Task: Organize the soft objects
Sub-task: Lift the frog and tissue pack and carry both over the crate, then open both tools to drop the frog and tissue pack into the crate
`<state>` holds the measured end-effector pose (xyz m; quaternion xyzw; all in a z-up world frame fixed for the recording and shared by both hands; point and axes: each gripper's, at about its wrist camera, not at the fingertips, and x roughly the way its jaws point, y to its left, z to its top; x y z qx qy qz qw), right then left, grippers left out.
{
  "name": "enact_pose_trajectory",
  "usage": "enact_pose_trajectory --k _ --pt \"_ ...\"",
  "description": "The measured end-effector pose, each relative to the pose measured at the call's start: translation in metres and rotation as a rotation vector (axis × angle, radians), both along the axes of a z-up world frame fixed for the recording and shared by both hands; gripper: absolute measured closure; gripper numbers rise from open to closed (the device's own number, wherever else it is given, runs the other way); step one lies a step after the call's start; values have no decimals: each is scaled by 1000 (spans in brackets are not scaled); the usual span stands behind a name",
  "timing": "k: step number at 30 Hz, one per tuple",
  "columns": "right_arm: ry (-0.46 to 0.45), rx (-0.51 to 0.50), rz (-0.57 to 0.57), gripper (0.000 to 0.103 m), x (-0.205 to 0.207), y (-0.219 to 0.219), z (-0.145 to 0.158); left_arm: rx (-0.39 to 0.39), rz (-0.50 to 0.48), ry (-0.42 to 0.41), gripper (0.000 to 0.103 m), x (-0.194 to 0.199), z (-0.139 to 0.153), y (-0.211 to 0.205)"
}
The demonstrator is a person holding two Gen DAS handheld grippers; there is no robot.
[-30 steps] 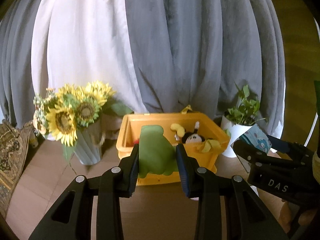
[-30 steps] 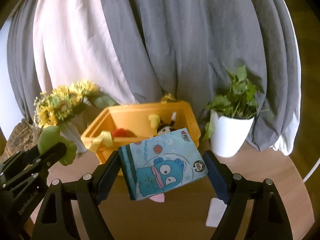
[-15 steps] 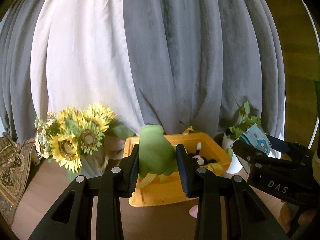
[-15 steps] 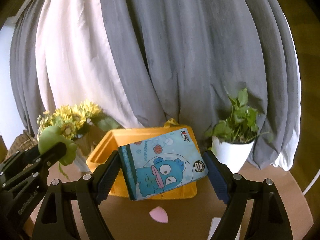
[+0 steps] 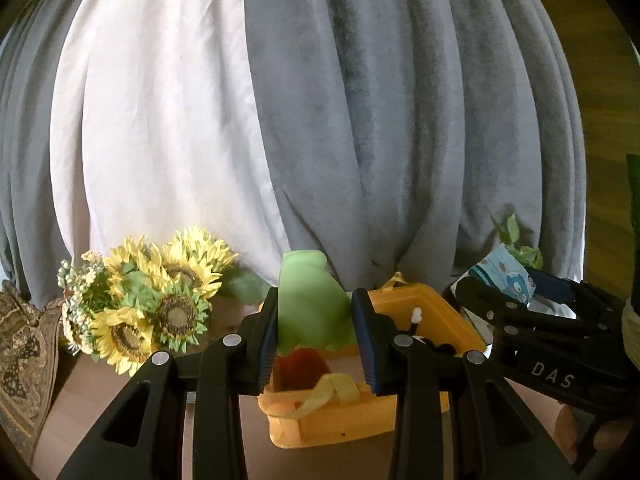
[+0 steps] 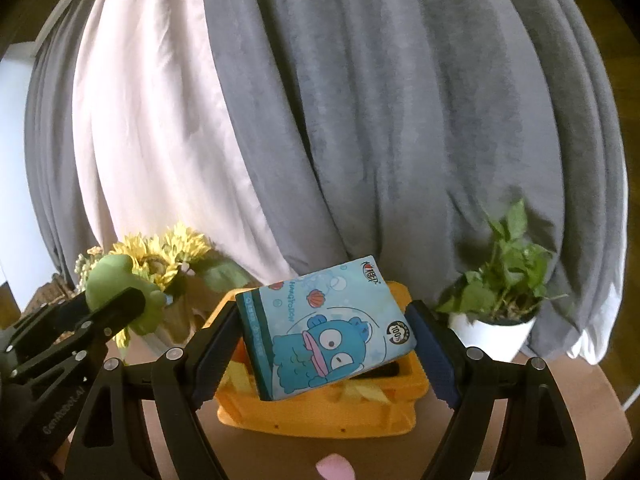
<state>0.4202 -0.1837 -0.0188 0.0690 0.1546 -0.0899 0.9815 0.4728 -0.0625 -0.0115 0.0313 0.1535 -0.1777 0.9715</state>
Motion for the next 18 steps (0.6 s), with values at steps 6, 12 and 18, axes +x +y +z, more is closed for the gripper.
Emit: enact_pose_trajectory --k 6,12,18 --pt "1 -13 16 20 29 1 1 -10 2 27 68 30 -9 1" --pt "16 -15 28 20 55 0 -4 -15 2 54 68 53 -20 -1" --pt "52 -5 55 20 76 -3 -14 2 -5 71 68 70 -30 -7"
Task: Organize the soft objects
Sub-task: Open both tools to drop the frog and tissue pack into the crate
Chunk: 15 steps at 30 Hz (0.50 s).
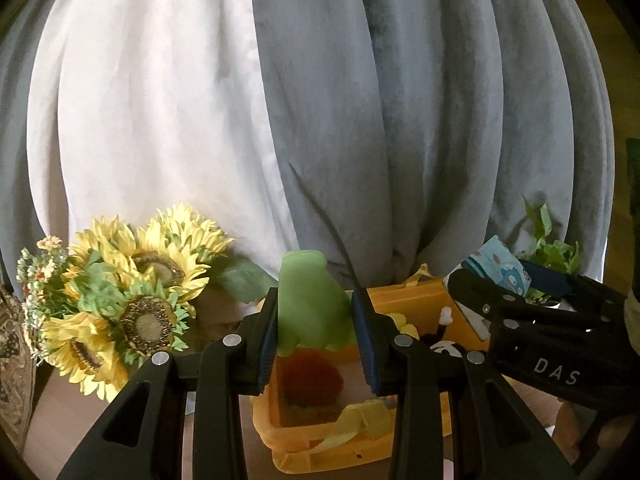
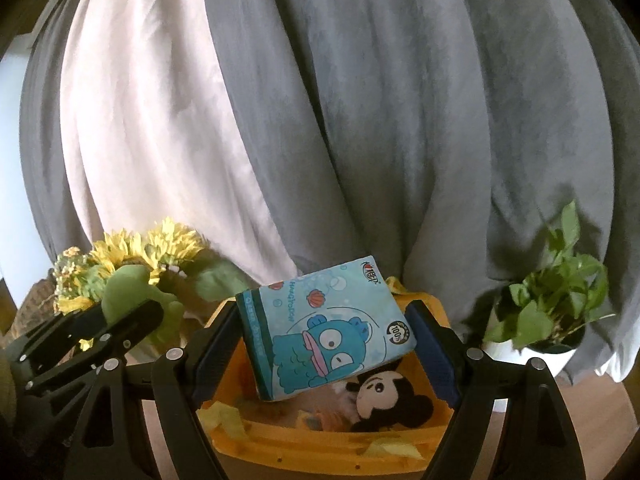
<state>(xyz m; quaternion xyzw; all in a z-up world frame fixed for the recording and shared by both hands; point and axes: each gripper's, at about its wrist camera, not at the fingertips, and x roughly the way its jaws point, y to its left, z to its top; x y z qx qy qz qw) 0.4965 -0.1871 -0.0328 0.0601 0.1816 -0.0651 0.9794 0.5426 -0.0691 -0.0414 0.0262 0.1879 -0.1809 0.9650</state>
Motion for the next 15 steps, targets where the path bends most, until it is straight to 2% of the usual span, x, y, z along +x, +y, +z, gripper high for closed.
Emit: enact_pose_trajectory --k 15 --pt "106 49 28 20 50 -15 -35 27 -46 138 68 48 -48 -17"
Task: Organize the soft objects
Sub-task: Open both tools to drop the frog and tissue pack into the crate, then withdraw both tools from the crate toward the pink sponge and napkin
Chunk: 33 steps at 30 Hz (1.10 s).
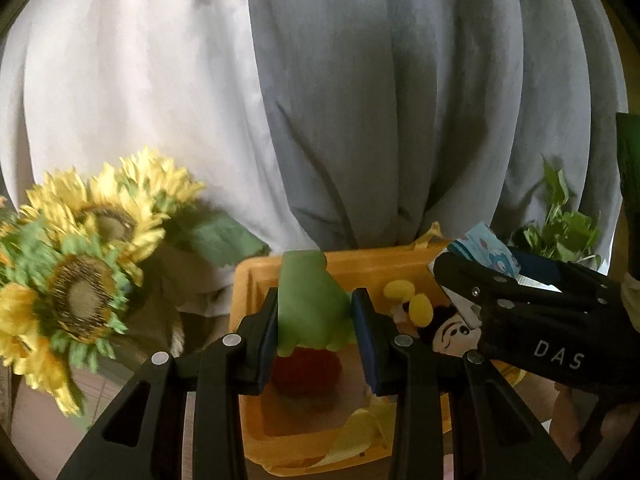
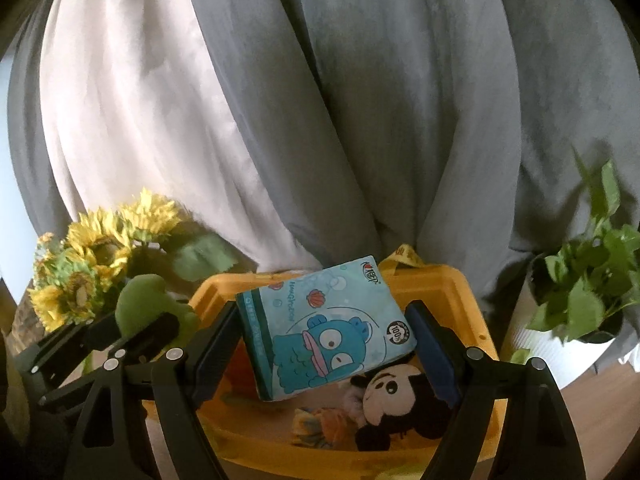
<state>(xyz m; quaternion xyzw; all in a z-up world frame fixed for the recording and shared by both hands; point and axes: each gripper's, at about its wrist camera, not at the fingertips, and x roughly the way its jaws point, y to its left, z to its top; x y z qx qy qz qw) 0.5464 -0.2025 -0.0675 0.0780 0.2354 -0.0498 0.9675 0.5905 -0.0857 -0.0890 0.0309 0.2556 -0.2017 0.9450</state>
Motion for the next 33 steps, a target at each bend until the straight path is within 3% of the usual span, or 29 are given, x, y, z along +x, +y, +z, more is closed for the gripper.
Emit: enact_pose_trajectory --k 4,12,15,33 --pt "36 11 8 19 10 -4 -12 1 -6 29 67 8 -10 -3" --pt "83 8 -6 16 22 -8 -24 14 19 43 51 10 -12 -4" --pt "83 -1 -15 14 21 -8 -22 6 35 42 51 6 -9 1" --pt "19 -57 -80 14 -35 -5 5 9 50 -46 41 -46 25 6"
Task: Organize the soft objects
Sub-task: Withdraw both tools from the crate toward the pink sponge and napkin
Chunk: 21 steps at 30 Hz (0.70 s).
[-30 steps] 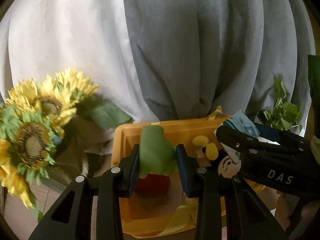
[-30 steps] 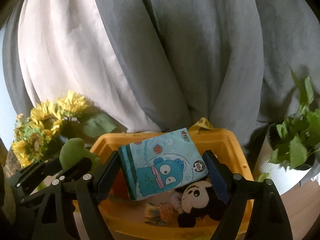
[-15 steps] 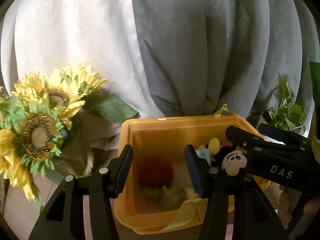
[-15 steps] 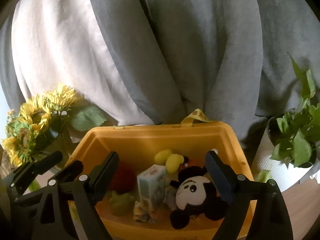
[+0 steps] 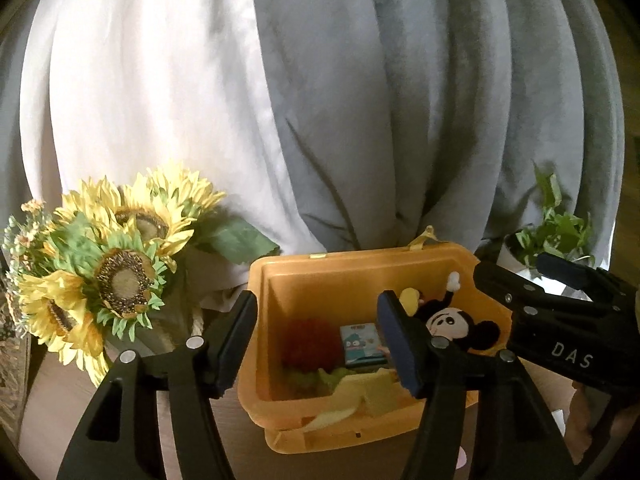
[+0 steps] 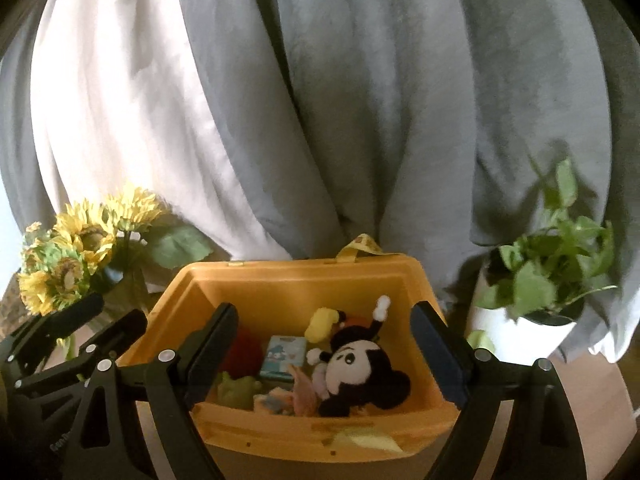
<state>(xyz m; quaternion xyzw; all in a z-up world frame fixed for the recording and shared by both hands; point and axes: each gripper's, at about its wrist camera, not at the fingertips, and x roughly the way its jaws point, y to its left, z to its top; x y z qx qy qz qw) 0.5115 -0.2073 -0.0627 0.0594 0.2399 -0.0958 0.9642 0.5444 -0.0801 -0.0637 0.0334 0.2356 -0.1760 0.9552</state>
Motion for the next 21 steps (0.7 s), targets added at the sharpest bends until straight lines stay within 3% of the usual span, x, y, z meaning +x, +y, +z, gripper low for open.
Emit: enact_pose_trajectory --k 21 --pt "-41 15 -182 14 -98 -25 13 -2 -156 -13 40 -68 8 -29"
